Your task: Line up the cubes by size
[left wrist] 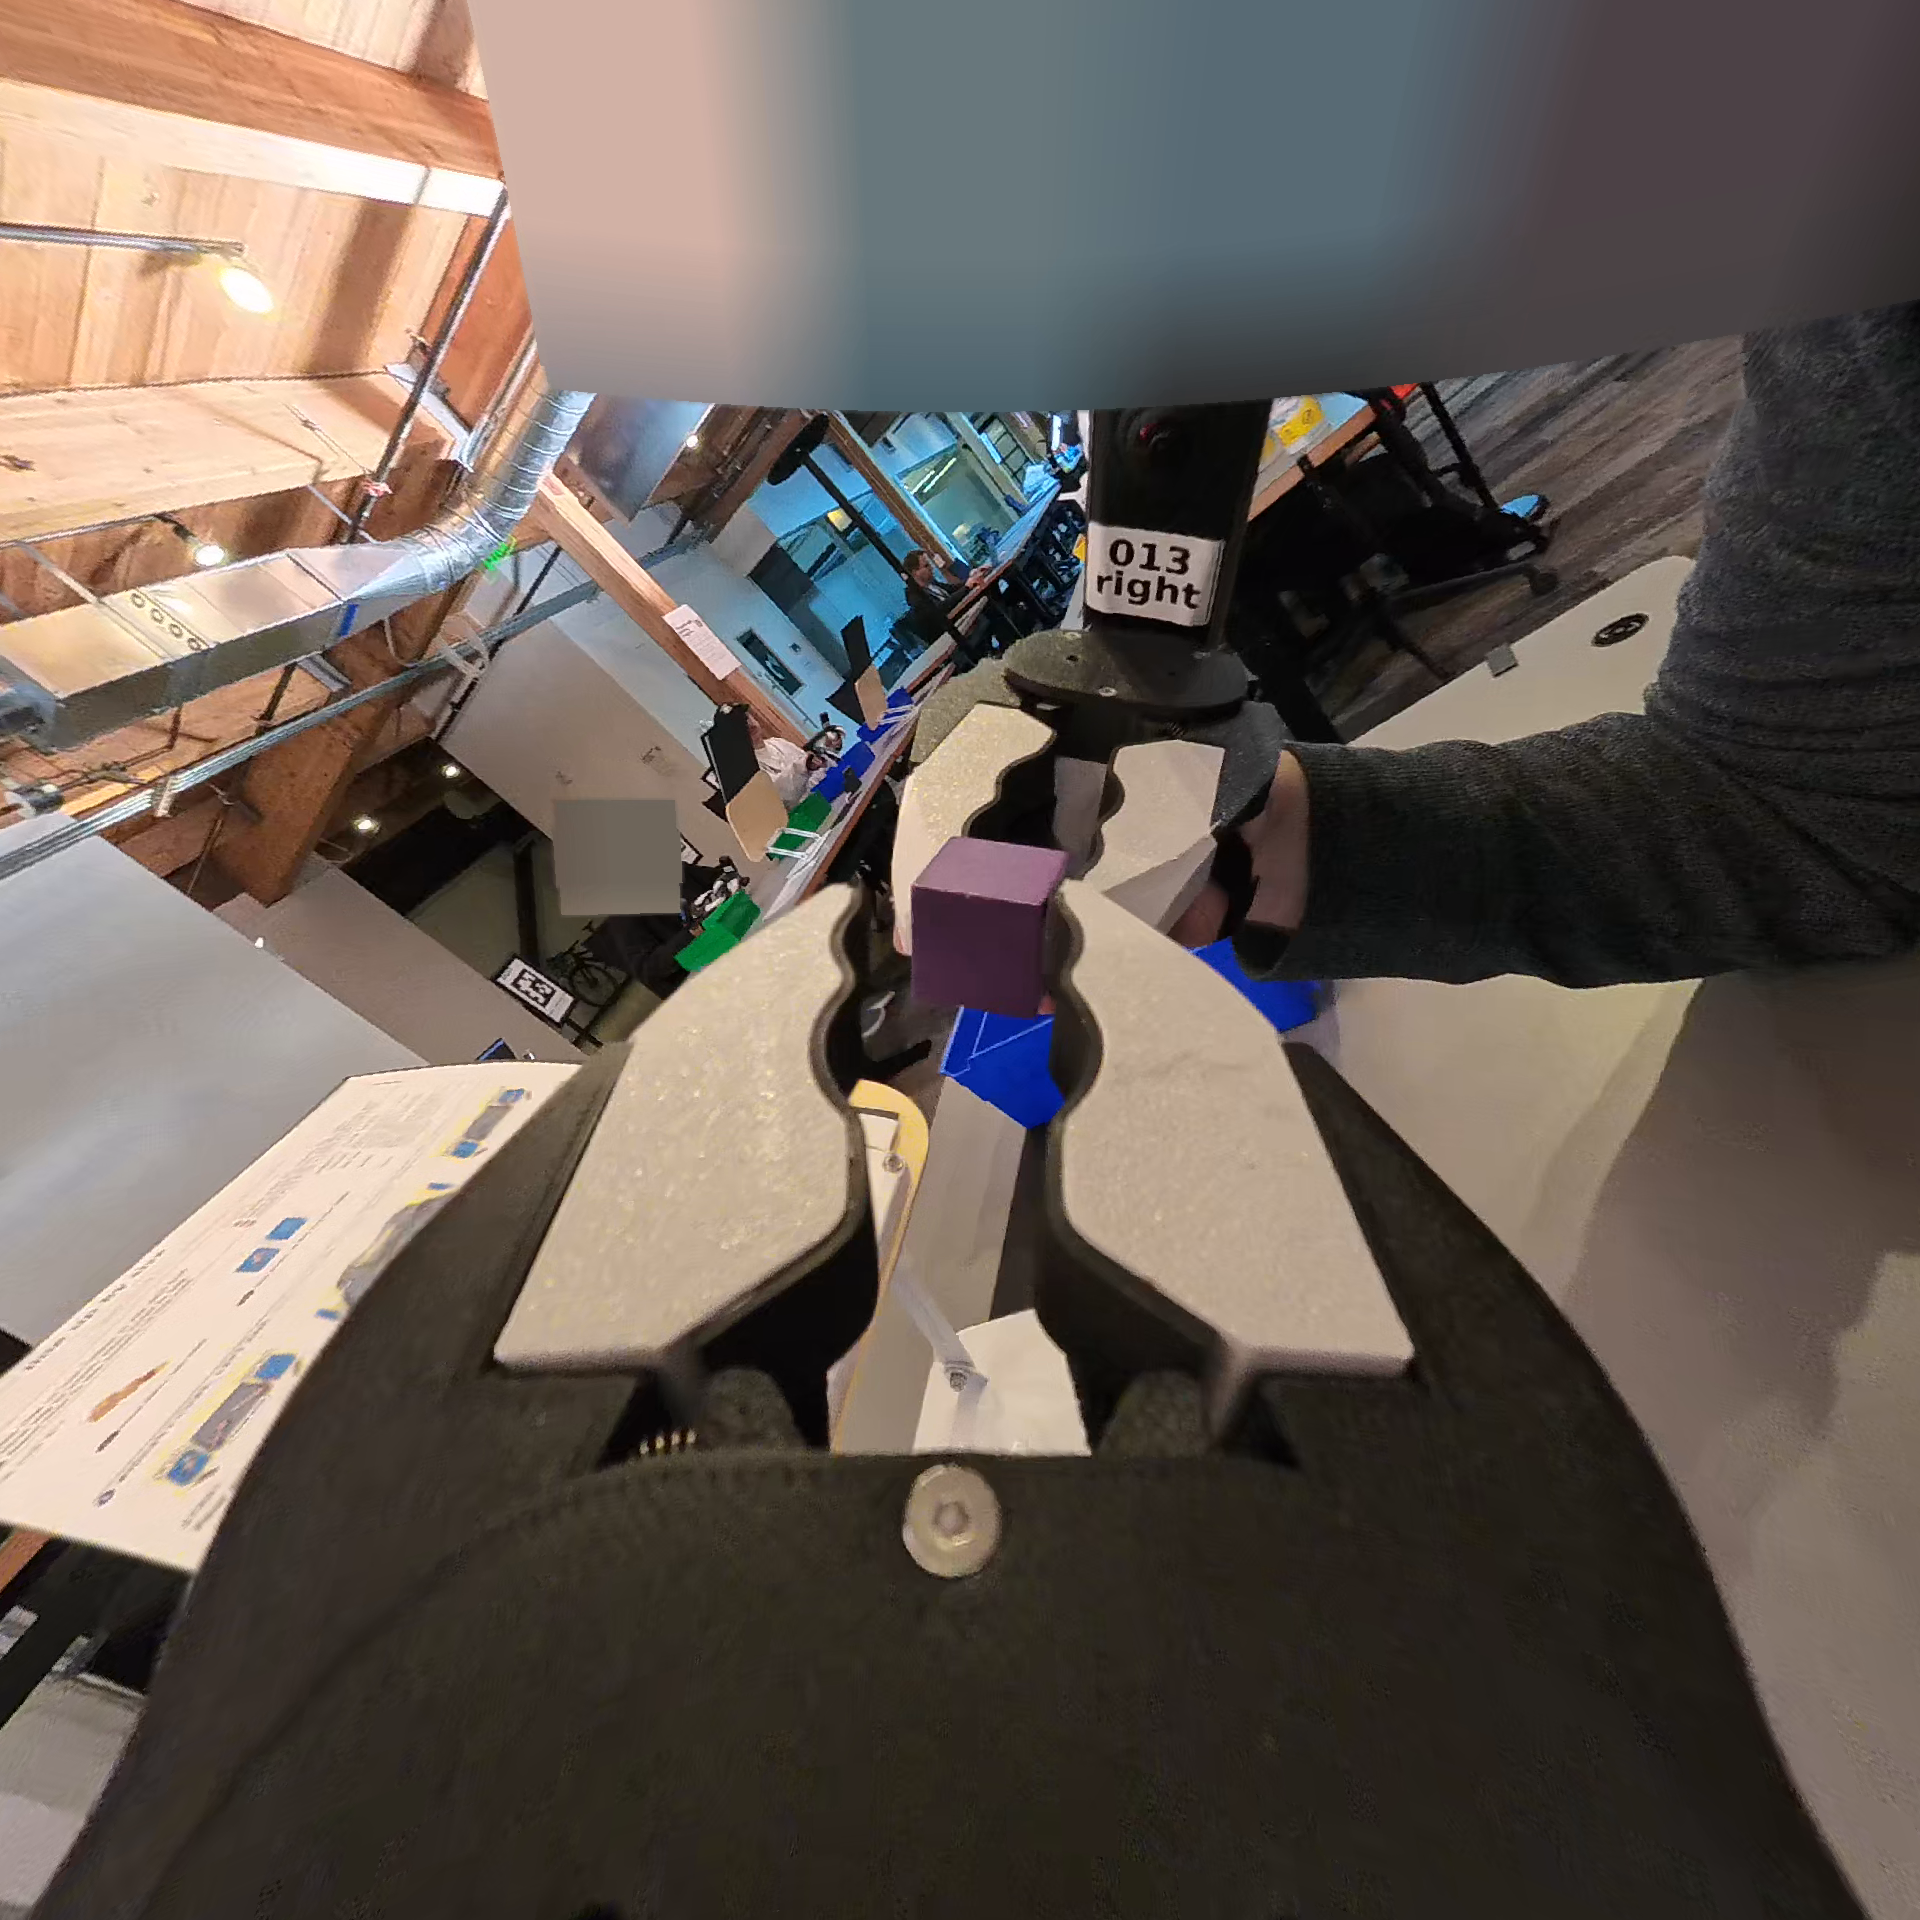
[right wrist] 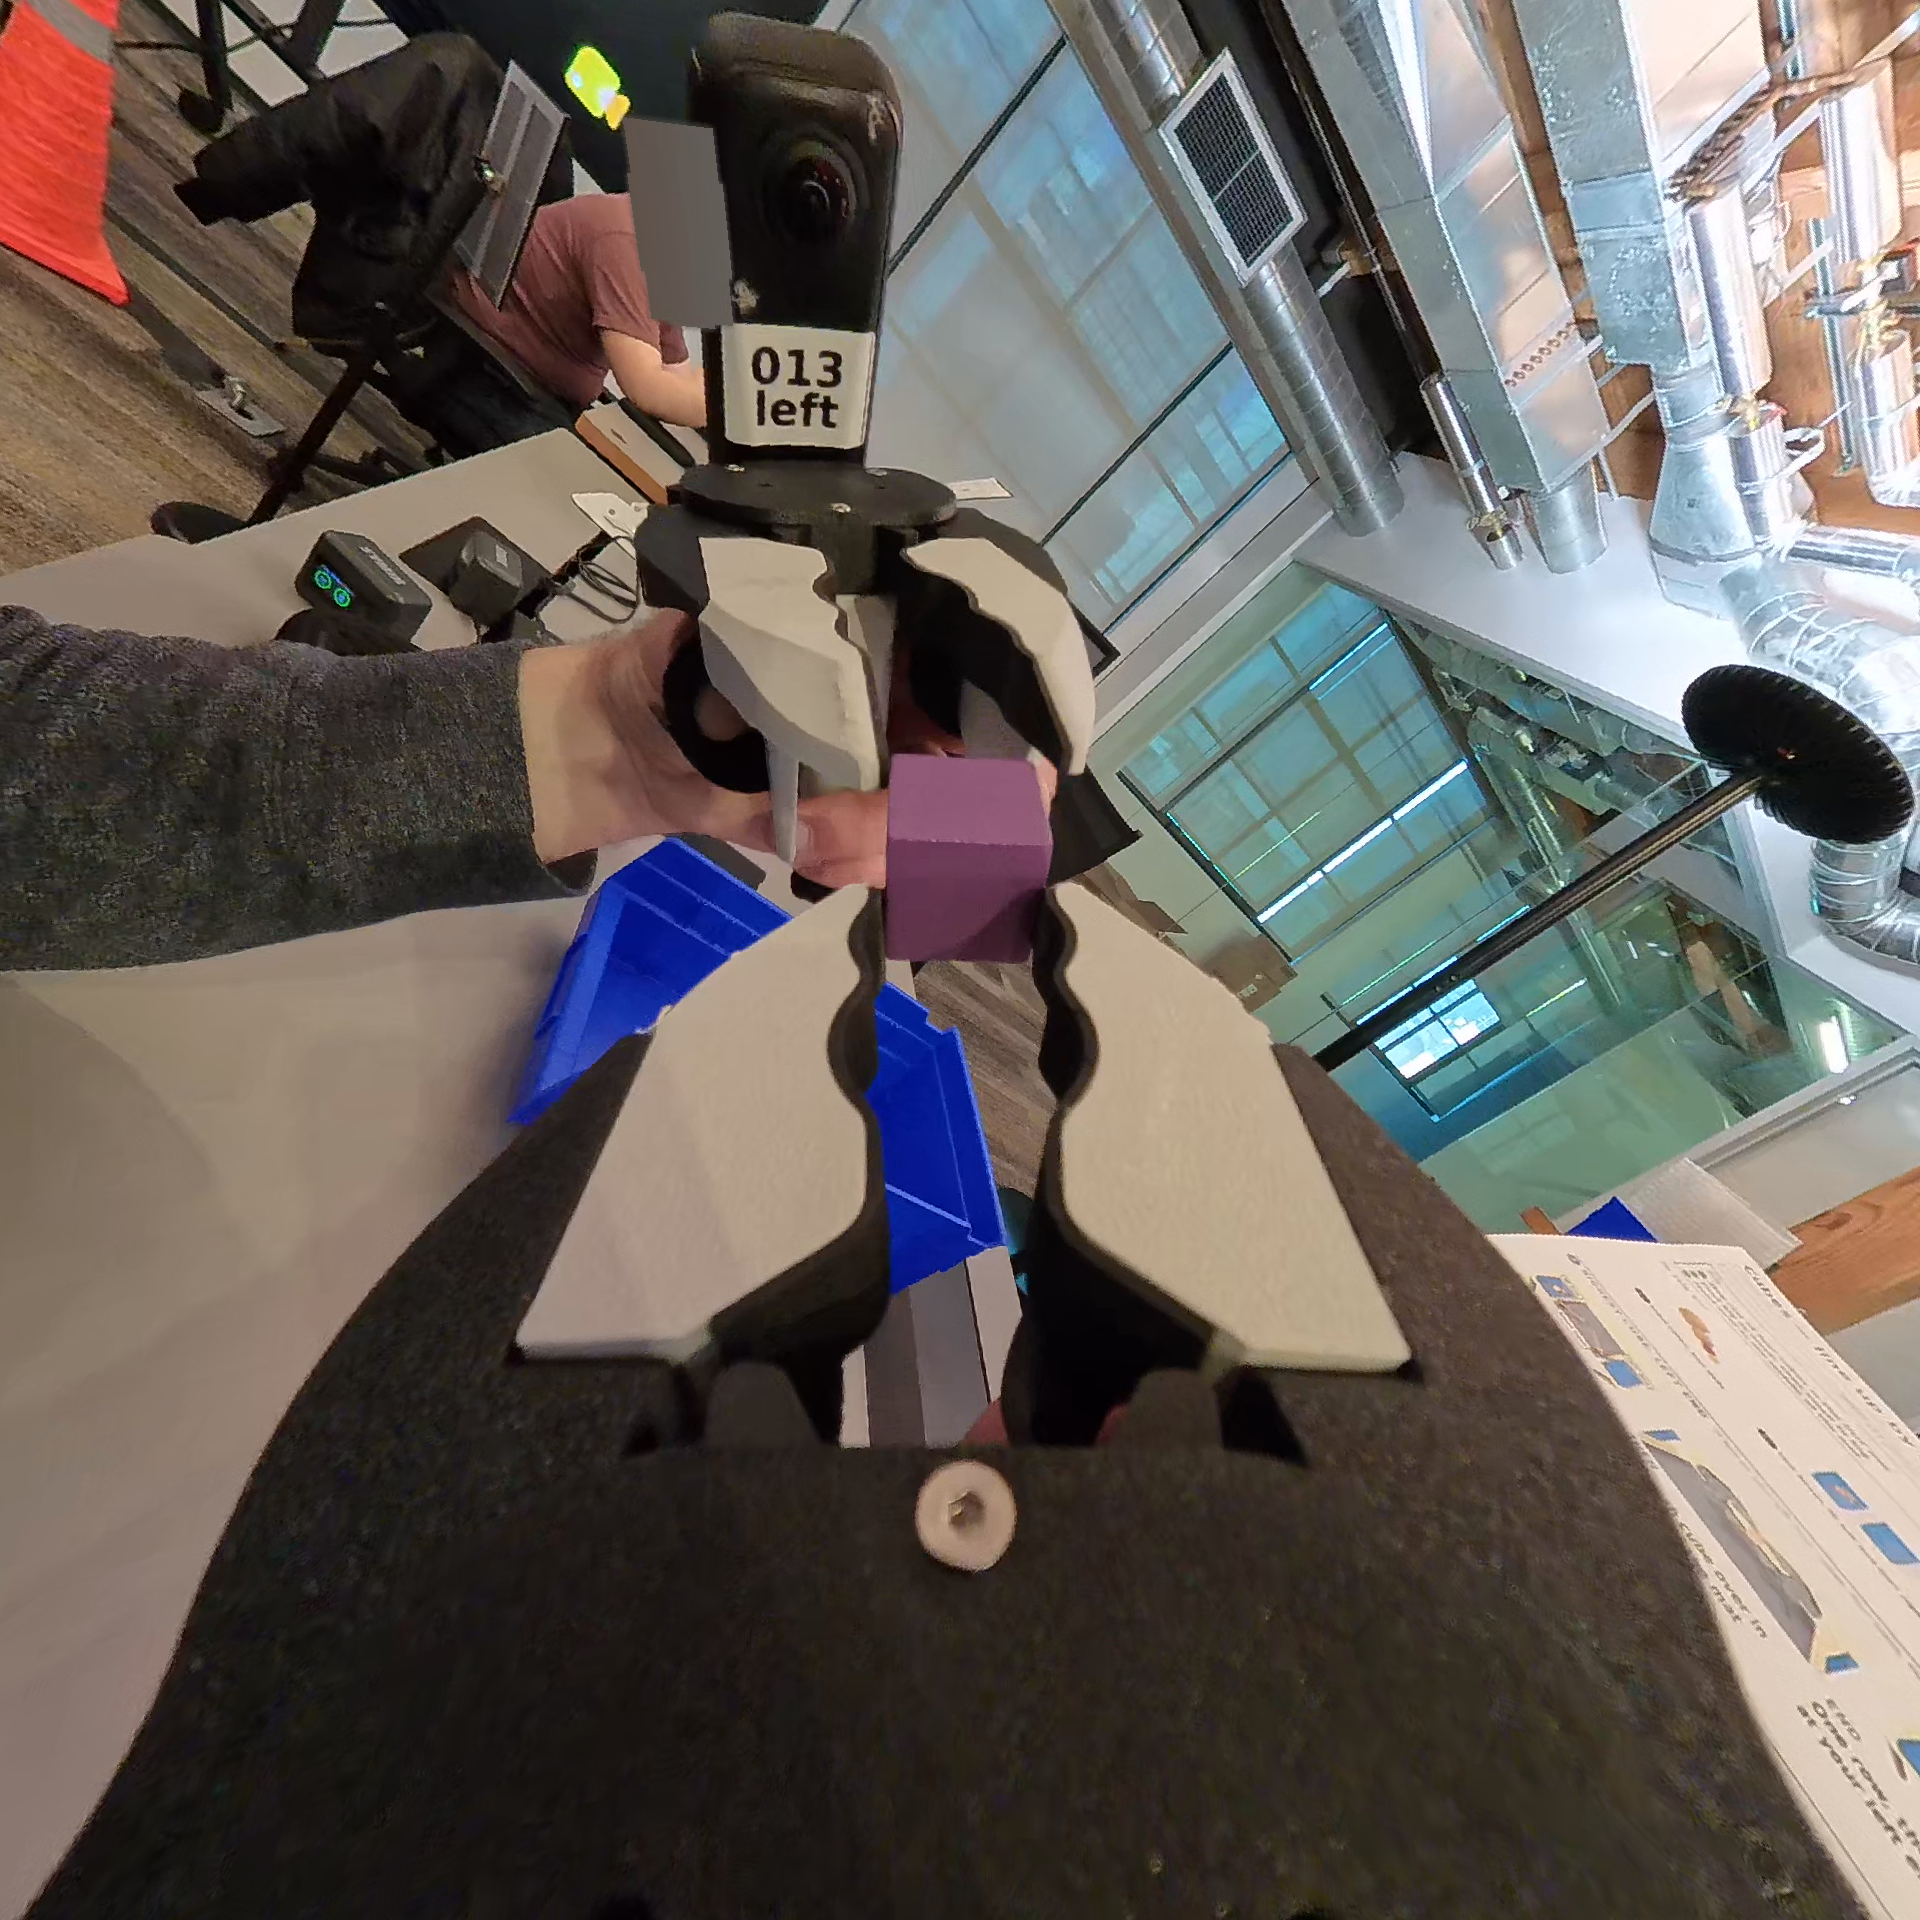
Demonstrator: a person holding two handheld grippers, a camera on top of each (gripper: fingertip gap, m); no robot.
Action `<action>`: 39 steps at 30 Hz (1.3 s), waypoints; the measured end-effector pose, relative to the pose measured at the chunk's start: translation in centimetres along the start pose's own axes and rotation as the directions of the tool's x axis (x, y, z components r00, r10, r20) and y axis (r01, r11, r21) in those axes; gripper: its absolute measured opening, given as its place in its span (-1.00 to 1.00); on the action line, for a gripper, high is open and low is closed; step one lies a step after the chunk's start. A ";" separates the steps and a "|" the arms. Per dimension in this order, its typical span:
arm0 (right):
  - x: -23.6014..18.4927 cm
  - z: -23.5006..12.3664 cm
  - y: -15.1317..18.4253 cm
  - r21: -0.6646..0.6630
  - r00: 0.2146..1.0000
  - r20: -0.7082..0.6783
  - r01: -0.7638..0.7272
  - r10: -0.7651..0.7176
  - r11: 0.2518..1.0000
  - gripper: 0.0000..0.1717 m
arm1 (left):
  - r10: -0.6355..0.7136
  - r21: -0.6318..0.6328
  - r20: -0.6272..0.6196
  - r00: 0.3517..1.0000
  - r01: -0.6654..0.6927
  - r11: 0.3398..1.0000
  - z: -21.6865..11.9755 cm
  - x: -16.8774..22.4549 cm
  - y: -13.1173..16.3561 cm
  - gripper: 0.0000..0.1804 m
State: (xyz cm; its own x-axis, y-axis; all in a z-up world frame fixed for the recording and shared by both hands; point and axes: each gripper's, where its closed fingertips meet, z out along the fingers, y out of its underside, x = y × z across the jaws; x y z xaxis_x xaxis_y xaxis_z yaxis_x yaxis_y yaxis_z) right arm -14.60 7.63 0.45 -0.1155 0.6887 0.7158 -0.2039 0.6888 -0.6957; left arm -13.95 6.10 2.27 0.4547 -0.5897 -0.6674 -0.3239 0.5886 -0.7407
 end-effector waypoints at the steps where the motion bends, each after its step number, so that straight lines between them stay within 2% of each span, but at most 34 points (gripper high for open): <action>1: 0.1 0.0 0.0 -0.001 1.000 -0.003 -0.002 0.002 1.000 -0.69 | 0.006 0.005 0.009 1.000 -0.006 1.000 -0.2 -0.1 -0.2 -0.67; 4: 0.3 -0.2 0.2 -0.010 1.000 -0.013 -0.001 0.001 1.000 -0.69 | 0.023 0.040 0.053 0.998 -0.026 0.999 -0.9 -0.8 -0.9 -0.98; 7: 0.6 -0.4 0.4 -0.017 1.000 -0.025 0.001 -0.002 1.000 -0.69 | 0.010 0.086 0.079 0.997 -0.017 0.996 -1.8 -1.3 -1.7 -1.00; 12: 1.8 -2.0 0.4 -0.043 0.997 -0.073 0.012 -0.015 0.999 -0.69 | 0.055 0.015 0.118 0.992 -0.057 0.998 -2.1 -1.7 -1.4 -1.00; 16: 2.9 -5.2 1.0 -0.101 0.993 -0.107 0.031 -0.042 0.994 -0.69 | 0.066 0.011 0.144 0.987 -0.068 0.998 -2.3 -1.8 -2.1 -1.00; 18: 2.9 -7.6 2.9 -0.203 0.992 -0.102 0.051 -0.073 0.978 -0.69 | 0.089 -0.015 0.143 0.986 -0.088 0.996 -1.8 -1.5 -2.1 -1.00; 23: 4.5 -16.5 10.4 -0.523 0.989 -0.113 0.024 -0.097 0.852 -0.69 | 0.107 0.047 0.130 0.986 -0.113 0.992 0.6 -0.8 -3.8 -1.00; 28: 6.0 -25.9 15.5 -0.767 0.995 -0.048 0.020 -0.088 0.641 -0.69 | 0.107 0.101 0.127 0.986 -0.120 0.988 3.5 -0.7 -4.6 -1.00; 31: 6.4 -29.5 18.1 -0.835 0.999 -0.021 0.000 -0.032 0.551 -0.68 | 0.092 0.141 0.128 0.987 -0.110 0.984 4.9 -0.7 -5.0 -1.00; 35: 5.2 -32.9 24.0 -0.918 0.996 0.041 0.005 0.081 0.396 -0.69 | 0.069 0.208 0.111 0.991 -0.091 0.974 6.4 -0.4 -5.7 -1.00; 39: 3.5 -35.1 29.0 -0.960 0.979 0.080 0.026 0.185 0.280 -0.69 | 0.072 0.158 0.095 0.993 -0.086 0.984 7.9 -0.3 -4.4 -1.00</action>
State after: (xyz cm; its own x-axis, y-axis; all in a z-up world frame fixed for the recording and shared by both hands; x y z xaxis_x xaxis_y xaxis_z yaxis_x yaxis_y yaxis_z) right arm 13.16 37.94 -19.35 -0.2290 0.7839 0.5771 0.8729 0.4278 -0.2346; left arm -6.12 8.04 6.37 0.5068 -0.4910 -0.7086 -0.2268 0.7171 -0.6591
